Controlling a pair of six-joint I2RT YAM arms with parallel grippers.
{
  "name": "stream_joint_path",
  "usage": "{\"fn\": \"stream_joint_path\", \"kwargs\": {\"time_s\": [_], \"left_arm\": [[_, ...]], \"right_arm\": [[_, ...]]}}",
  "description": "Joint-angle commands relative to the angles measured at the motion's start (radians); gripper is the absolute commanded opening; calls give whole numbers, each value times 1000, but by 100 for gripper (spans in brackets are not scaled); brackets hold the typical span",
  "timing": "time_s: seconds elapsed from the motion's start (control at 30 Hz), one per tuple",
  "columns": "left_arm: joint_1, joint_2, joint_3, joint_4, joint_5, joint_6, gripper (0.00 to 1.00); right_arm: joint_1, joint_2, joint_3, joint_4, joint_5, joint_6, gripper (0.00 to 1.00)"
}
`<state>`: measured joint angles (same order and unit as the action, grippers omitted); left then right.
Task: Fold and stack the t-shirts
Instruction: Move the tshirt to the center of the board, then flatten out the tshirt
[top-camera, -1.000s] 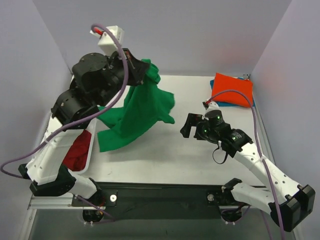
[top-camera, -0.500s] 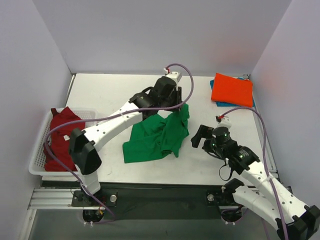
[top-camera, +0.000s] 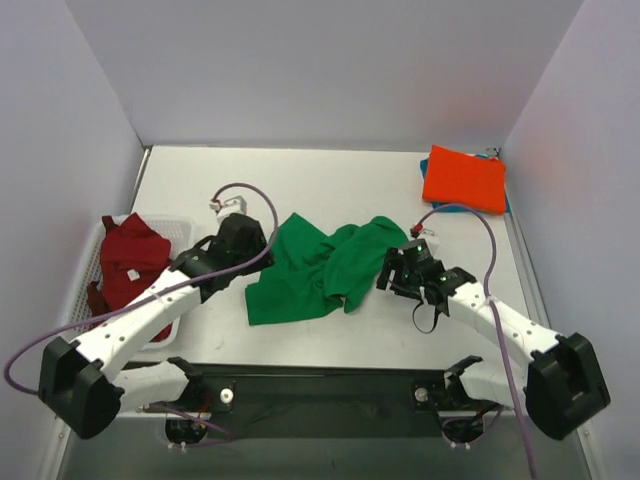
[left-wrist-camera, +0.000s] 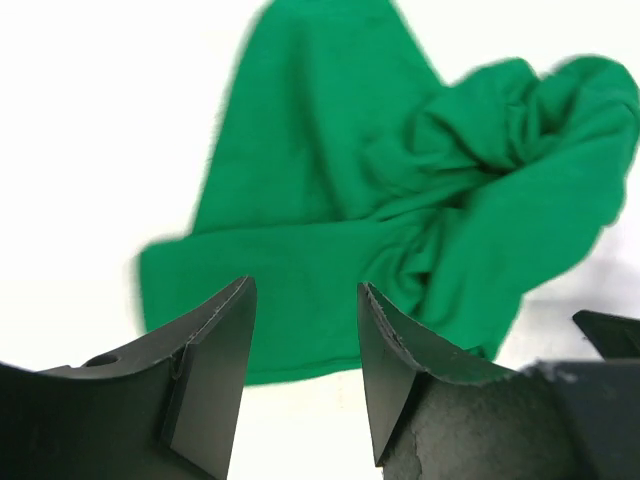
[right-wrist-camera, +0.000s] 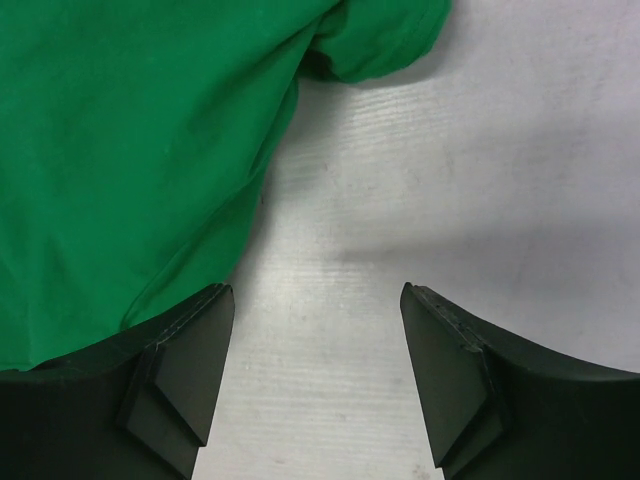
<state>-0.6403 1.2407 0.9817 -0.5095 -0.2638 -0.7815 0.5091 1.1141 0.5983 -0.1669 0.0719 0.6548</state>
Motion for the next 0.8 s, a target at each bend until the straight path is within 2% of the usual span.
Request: {"fn": "stream_joint_path", "kwargs": {"time_s": [0.0,0.1,0.17,0.3,0.53,0.77], "left_arm": [[8,-189,-136,-76,-135,-120,55],[16,-268,-242,-139,-156,-177,55],[14,-285,-290,-136,-150,-220,53],[13,-290,-405,-100,-124,-269,50],[8,-268,-498,32,-54,-274,48],[-1,-279,-538,72,-20,-274,44]], "right_arm": [[-43,45,31,113,-34,-7,68],[-115,75,-1,182,-64,12,69],[-162,88,-17,246,-108,19,69],[-191,138,-3,277,-95,19,68],[-228,207,-38,374,-112,48,63],[-277,263,-58,466,-155,71,61]]}}
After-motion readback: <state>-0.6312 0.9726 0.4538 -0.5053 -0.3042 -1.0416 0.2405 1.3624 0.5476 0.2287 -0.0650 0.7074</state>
